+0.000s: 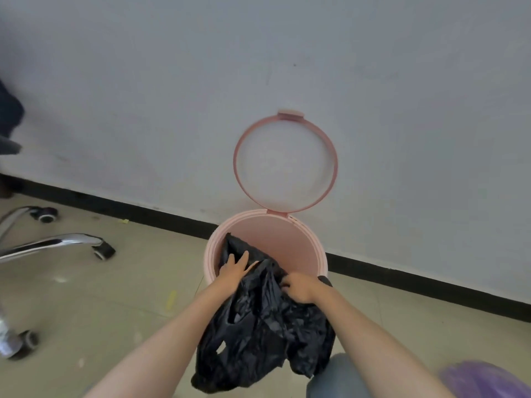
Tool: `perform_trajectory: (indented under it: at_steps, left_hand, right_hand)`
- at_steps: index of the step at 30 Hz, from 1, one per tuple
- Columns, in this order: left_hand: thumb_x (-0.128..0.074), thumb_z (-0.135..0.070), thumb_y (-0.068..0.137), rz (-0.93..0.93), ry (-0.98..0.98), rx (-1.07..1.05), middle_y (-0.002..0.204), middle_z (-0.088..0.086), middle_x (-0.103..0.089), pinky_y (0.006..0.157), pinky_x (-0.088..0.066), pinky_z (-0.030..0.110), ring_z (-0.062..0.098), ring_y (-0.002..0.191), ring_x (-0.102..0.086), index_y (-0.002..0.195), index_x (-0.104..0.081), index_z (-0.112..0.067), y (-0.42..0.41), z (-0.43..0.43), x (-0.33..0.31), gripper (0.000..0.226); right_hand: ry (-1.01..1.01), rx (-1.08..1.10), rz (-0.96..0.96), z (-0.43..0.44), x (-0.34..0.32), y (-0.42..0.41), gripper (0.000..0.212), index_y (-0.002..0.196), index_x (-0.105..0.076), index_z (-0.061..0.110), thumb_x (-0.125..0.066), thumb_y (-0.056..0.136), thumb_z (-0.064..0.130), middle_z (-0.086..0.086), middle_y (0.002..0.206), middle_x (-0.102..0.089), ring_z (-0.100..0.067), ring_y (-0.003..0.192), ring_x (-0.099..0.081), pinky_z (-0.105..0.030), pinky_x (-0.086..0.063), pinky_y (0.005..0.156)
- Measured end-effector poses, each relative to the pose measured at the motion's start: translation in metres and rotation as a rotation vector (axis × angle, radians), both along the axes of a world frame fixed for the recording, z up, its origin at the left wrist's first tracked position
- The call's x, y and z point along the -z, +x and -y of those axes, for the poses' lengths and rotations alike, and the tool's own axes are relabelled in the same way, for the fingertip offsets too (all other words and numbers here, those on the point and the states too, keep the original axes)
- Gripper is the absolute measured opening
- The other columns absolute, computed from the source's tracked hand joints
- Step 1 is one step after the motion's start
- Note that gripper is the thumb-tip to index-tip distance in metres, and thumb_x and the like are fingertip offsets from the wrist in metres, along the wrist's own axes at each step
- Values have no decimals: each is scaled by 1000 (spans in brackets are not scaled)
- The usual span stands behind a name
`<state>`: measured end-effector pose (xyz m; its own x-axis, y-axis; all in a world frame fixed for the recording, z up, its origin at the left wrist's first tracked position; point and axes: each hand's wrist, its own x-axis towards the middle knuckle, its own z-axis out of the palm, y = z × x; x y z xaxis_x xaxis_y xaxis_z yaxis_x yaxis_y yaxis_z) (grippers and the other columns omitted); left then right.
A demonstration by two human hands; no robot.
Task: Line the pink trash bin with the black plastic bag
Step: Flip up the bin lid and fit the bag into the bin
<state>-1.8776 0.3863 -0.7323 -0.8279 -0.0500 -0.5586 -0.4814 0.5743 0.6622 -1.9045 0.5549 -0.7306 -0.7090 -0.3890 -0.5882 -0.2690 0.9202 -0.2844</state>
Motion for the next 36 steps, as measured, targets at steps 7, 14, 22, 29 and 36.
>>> perform_trajectory:
  at_steps: [7,14,22,29,36]
  left_hand:
    - [-41,-32,95,186,101,151,142,6,-37,112,-28,38,28,131,-37,138,-31,-10,-27,-13,12,49]
    - [-29,-49,93,17,43,200,145,11,-40,112,-26,35,27,130,-42,134,-42,-11,-21,-1,-1,58]
    - [-36,-69,75,-89,265,117,153,-7,-22,117,-14,38,17,141,-20,141,-26,-27,-8,21,-55,79]
    - [-63,-8,81,-264,-136,220,151,2,-31,92,-39,26,25,131,-41,143,-19,-28,4,34,-37,79]
    - [-53,-7,86,-552,-465,117,133,22,-48,99,-37,36,35,121,-46,131,-47,-13,-44,57,-60,45]
  right_hand:
    - [-175,21,-253,-58,-40,28,95,138,-31,36,-4,60,84,-2,155,-17,-25,143,-8,-47,-15,116]
    - [-137,-31,-206,-60,-1,42,56,135,-40,31,-60,83,39,-7,154,-22,-29,141,-16,-44,-24,113]
    - [-321,356,-385,-24,-40,-5,21,101,-66,0,-52,85,1,-16,109,-68,-30,104,-59,-27,-38,77]
    - [-352,314,-227,3,-5,-25,38,131,-45,5,-42,94,12,-15,141,-46,-30,130,-41,-37,-33,107]
    - [-420,215,-418,-37,-43,19,71,138,-34,29,-29,77,64,-6,152,-26,-23,141,-18,-41,-17,115]
